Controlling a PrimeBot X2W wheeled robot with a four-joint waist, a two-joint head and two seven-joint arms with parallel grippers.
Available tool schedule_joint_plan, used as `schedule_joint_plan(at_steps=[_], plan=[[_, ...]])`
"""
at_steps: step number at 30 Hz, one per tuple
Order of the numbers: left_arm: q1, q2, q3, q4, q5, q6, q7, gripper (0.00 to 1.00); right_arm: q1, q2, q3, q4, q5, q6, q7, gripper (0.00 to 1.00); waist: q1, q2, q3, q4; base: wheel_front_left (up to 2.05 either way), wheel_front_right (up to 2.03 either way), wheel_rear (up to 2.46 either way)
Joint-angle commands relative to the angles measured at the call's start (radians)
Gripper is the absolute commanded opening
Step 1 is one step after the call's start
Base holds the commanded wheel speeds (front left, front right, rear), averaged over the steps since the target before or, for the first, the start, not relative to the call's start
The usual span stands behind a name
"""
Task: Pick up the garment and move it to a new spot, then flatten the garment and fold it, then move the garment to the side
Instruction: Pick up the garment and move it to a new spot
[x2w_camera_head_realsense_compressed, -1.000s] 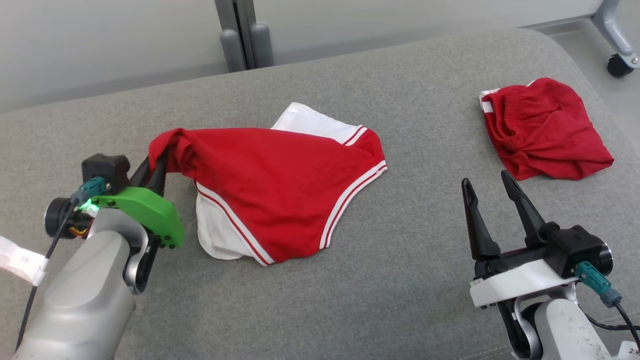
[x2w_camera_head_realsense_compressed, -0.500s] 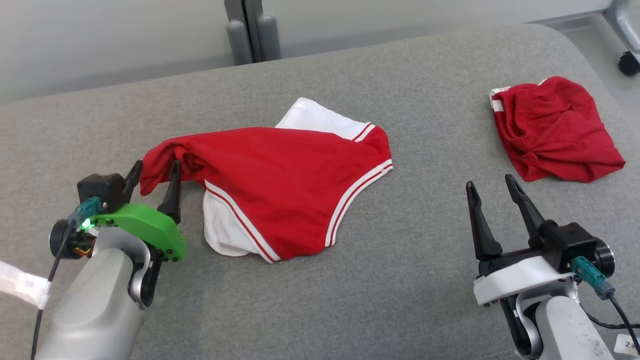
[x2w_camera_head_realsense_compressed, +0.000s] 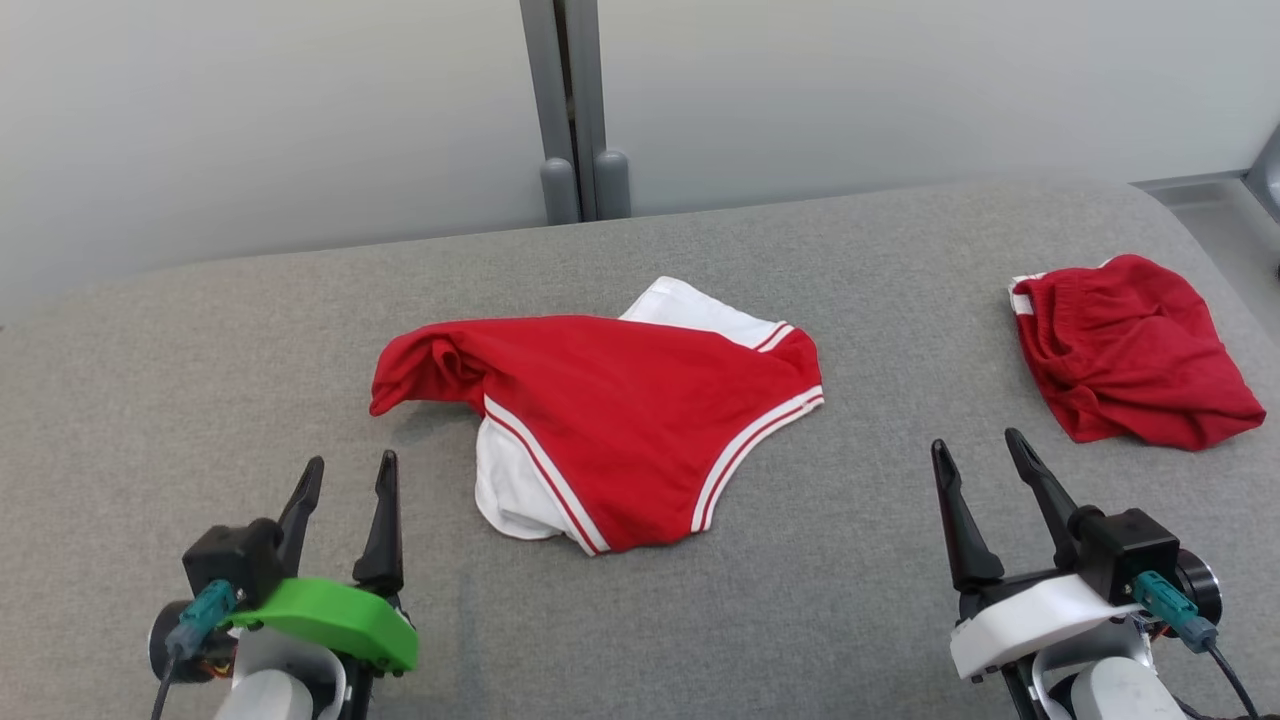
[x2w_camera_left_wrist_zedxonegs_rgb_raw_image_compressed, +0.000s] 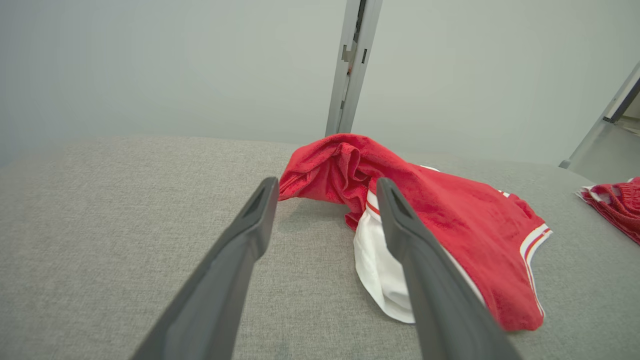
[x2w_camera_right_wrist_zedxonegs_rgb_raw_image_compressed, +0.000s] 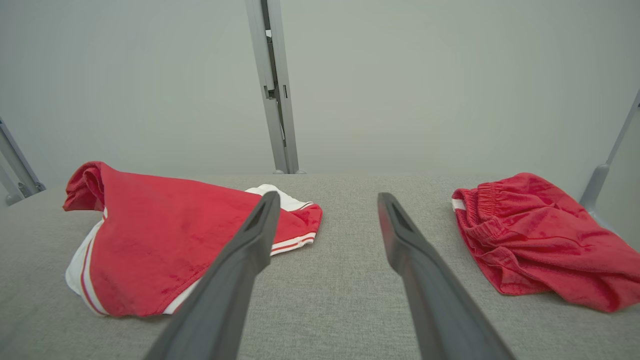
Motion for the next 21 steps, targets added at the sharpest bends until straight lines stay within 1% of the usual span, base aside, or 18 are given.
schedule_joint_plan(at_steps=[1, 6, 10, 17, 21], plan=[[0.044, -0.019, 0.028, -0.037, 0.011, 0.008, 0.000, 1.00, 0.021, -0.004, -0.001, 0.005, 0.011, -0.002, -0.005, 1.00, 0.0001, -0.0001, -0.035, 0.028, 0.00, 0.00, 0.00], [0.191, -0.074, 0.078, -0.145, 0.066, 0.009, 0.000, 1.00, 0.060, -0.003, -0.006, 0.004, 0.028, -0.002, -0.005, 1.00, 0.0001, -0.0001, -0.053, 0.036, 0.00, 0.00, 0.00], [0.274, -0.106, 0.107, -0.194, 0.093, 0.006, 0.000, 1.00, 0.080, -0.003, -0.008, 0.009, 0.032, -0.002, -0.005, 1.00, 0.0001, -0.0001, -0.059, 0.040, 0.00, 0.00, 0.00], [0.340, -0.130, 0.137, -0.235, 0.140, 0.011, 0.000, 1.00, 0.088, -0.003, -0.004, 0.024, 0.039, -0.002, -0.005, 1.00, 0.0001, -0.0001, -0.059, 0.039, 0.00, 0.00, 0.00], [0.349, -0.141, 0.151, -0.237, 0.151, 0.003, 0.000, 1.00, 0.080, -0.004, -0.003, 0.041, 0.036, -0.002, -0.005, 1.00, 0.0001, -0.0001, -0.059, 0.036, 0.00, 0.00, 0.00]])
